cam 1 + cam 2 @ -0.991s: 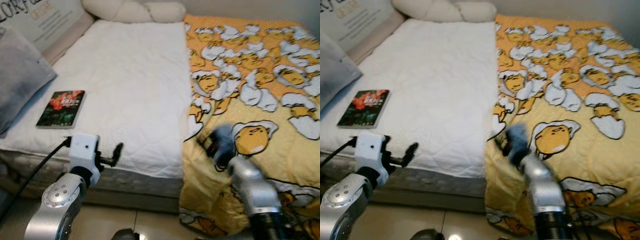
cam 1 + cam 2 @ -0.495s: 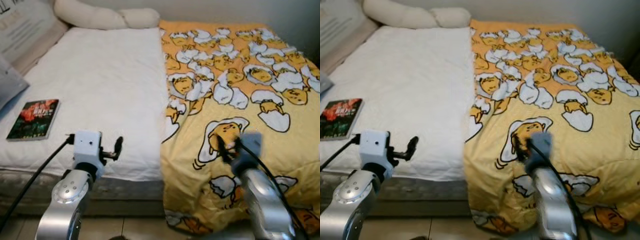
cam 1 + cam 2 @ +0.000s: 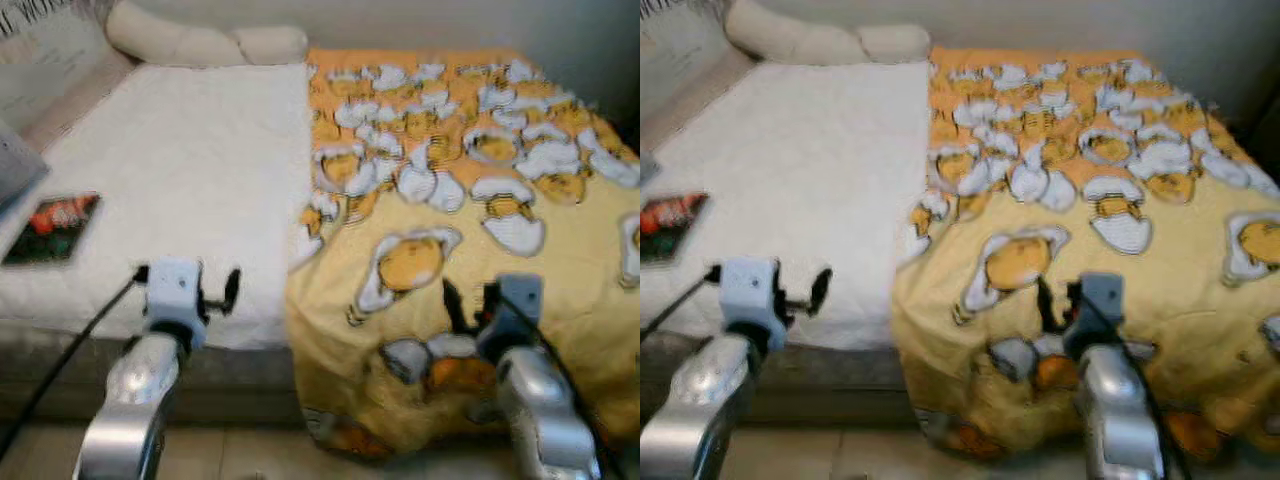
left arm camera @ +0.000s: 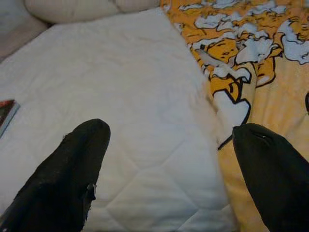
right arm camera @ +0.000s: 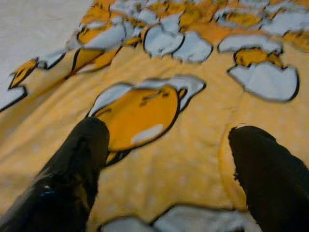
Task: Clean up the room
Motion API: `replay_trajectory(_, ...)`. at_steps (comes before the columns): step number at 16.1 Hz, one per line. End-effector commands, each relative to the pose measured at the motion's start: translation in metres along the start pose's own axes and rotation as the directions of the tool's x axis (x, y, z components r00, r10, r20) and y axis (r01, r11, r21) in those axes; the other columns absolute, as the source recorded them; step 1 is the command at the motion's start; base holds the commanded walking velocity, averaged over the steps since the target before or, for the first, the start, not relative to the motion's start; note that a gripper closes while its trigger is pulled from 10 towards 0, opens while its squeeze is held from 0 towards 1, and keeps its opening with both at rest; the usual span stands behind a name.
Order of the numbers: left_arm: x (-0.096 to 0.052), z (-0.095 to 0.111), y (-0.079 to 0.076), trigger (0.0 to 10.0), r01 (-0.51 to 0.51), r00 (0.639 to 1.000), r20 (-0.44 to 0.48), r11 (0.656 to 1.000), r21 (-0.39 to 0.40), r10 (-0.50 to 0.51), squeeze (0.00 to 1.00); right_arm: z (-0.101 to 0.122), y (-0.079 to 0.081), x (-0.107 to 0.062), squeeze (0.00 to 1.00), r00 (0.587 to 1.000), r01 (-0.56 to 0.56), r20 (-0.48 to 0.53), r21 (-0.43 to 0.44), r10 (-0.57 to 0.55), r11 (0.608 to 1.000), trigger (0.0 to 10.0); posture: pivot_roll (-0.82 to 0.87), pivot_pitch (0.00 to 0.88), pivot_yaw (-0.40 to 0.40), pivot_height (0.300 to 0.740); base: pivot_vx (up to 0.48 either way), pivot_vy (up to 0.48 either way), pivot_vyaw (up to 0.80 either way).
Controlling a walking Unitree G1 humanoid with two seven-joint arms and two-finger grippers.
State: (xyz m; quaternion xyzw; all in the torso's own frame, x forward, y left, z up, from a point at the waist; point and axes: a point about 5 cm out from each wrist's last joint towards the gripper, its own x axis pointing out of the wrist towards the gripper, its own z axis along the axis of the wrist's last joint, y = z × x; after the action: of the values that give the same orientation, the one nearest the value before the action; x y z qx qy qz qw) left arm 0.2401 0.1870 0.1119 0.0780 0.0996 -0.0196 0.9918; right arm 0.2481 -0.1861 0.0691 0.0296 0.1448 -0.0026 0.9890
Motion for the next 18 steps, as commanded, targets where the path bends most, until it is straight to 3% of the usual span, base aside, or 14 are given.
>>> replay_trajectory(1,0.003,0.001,0.002,10.0,-0.023,1.0,0.006,1.0,0.008,0.023,0.57,0.001,0.004,0.003,1.0,1.0,-0.026,-0.001,-0.002,0.026,1.0,10.0,0.0,0.0,0.014,0.74,0.0,-0.334,0.0)
replay_trajectory(4,0.009,0.004,0.003,10.0,-0.036,0.999,0.014,0.999,0.01,0.036,0.57,0.001,0.015,0.007,1.0,0.996,-0.084,-0.003,-0.043,0.084,0.996,10.0,-0.04,0.0,0.033,0.74,0.0,-0.335,0.0)
replay_trajectory(7,0.012,0.004,-0.002,10.0,-0.019,1.0,0.018,1.0,0.007,0.019,0.57,0.007,0.013,0.011,1.0,0.996,-0.089,0.008,-0.066,0.089,0.994,10.0,-0.04,0.0,0.031,0.74,0.0,-0.334,0.0)
replay_trajectory(11,0.015,0.009,-0.001,10.0,-0.028,0.999,0.038,0.999,0.022,0.027,0.58,0.008,0.02,0.018,1.0,0.993,-0.12,-0.001,-0.062,0.12,0.991,10.0,0.0,0.0,-0.002,0.74,0.0,-0.337,0.0)
replay_trajectory(18,0.011,0.005,0.007,10.0,-0.052,0.998,0.026,0.998,0.03,0.051,0.58,0.003,0.019,0.013,1.0,0.995,-0.102,-0.012,-0.02,0.101,0.995,10.0,0.01,0.0,-0.003,0.74,0.0,-0.336,0.0)
